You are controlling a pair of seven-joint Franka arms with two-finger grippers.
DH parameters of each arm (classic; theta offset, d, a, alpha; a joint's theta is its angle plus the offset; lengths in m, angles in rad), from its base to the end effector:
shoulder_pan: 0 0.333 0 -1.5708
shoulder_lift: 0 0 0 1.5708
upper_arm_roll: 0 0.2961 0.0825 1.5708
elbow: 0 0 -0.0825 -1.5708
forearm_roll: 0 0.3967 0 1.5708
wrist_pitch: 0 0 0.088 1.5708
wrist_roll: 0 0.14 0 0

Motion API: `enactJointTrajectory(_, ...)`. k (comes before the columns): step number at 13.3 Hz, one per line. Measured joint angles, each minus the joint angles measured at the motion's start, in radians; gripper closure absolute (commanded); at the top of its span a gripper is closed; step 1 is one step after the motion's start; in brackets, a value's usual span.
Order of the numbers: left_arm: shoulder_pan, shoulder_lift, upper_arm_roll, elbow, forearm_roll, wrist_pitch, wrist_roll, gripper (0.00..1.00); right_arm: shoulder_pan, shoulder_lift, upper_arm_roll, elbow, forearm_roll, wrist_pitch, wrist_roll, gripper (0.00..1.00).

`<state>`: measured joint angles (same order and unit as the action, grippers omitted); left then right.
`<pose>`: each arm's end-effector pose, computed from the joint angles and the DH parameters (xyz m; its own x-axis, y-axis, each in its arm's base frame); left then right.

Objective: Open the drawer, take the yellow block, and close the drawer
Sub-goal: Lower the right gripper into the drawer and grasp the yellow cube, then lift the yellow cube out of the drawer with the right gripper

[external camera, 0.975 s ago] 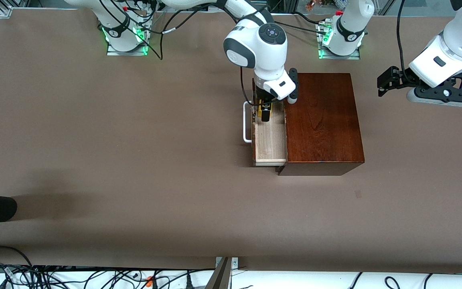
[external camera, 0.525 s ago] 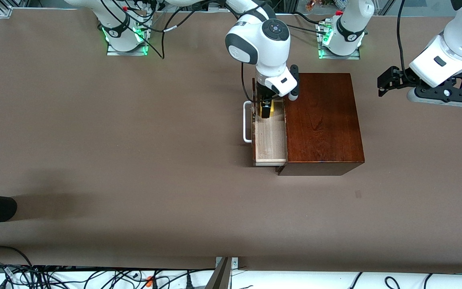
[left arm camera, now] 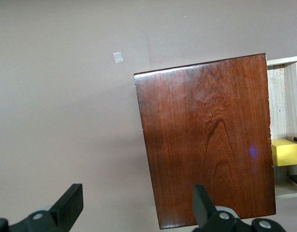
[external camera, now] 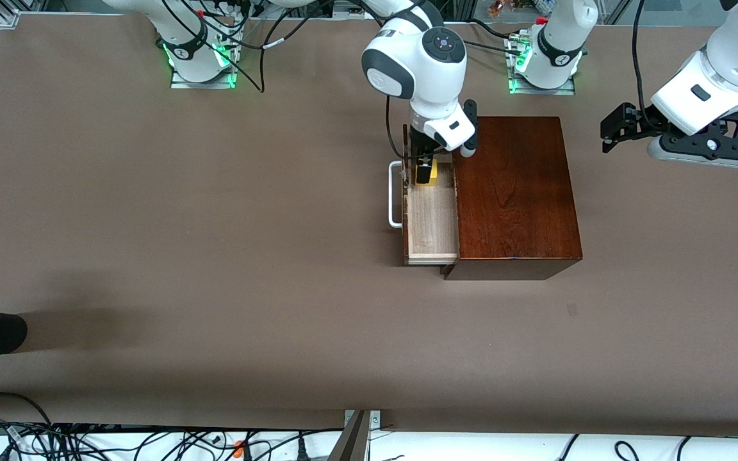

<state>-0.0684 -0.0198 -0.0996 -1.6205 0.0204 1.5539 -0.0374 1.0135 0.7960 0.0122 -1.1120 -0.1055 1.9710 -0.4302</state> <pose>0.5496 -0.0907 0.5573 0.9905 -0.1296 -0.0460 -0.1308 -0.9911 -0.0241 0.4087 0.6500 0.2941 0.0797 0.9967 0.0179 0.9908 -0.0812 0.1080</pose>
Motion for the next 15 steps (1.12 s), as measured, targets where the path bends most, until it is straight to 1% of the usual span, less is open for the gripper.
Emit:
enactJointTrajectory(3,0.000,0.000,-0.004,0.000,0.000,0.000,0.000,0.00,0.011,0.007,0.000,-0.001,0.000,0.001,0.006,0.00)
enactJointTrajectory(7,0.000,0.001,-0.004,0.000,0.000,0.000,0.000,0.00,0.011,0.040,-0.002,-0.003,0.000,0.023,0.006,0.00)
enactJointTrajectory(10,0.000,0.004,-0.004,0.000,0.000,0.000,0.000,0.00,0.007,0.047,-0.014,-0.001,0.000,0.029,0.004,0.00)
enactJointTrajectory(11,0.000,0.004,-0.004,0.000,0.000,0.000,0.000,0.00,0.004,0.047,-0.015,0.002,0.000,0.029,-0.004,0.11)
enactJointTrajectory(12,0.000,0.004,-0.004,0.000,0.000,-0.001,0.000,0.00,0.002,0.047,-0.015,0.003,0.000,0.031,-0.015,0.24)
enactJointTrajectory(15,0.000,0.004,-0.004,0.000,0.000,-0.001,0.000,0.00,0.001,0.047,-0.015,0.003,0.000,0.031,-0.021,0.50)
